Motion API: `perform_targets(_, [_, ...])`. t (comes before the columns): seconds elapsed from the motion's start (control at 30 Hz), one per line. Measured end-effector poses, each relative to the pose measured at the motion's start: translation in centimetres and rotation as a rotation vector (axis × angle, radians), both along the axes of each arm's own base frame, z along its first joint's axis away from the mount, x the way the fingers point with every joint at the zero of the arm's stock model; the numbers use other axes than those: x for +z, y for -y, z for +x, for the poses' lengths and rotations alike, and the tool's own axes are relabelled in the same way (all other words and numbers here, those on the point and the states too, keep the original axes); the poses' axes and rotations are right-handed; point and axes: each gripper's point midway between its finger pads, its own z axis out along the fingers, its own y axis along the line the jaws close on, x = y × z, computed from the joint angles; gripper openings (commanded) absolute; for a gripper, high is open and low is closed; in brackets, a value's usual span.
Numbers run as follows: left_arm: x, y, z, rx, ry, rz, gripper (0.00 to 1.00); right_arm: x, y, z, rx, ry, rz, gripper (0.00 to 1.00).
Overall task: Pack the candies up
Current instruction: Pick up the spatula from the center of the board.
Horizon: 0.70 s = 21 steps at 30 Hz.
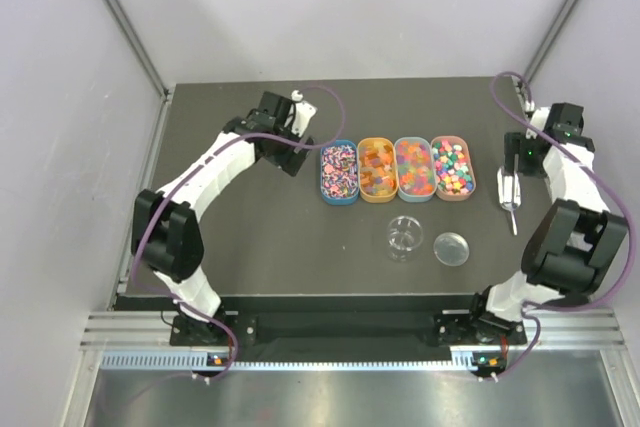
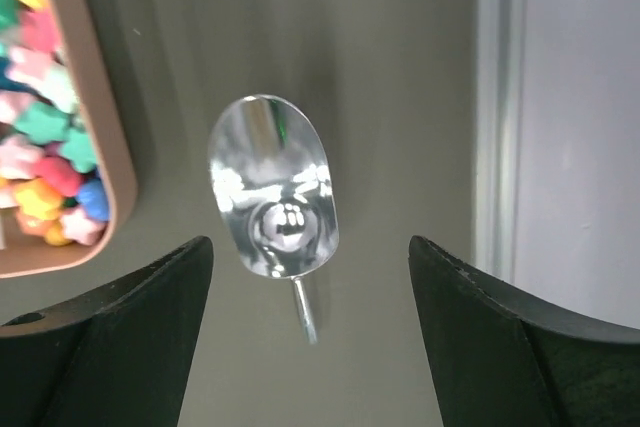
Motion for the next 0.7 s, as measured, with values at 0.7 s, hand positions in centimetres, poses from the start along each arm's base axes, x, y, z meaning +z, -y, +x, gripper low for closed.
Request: perform_targets(0.7, [-2.0,1.2,1.9,0.027,-0.063,0.004,0.91,-6.1,2.6,-1.4,0.011,-0.168,0.087,0.48])
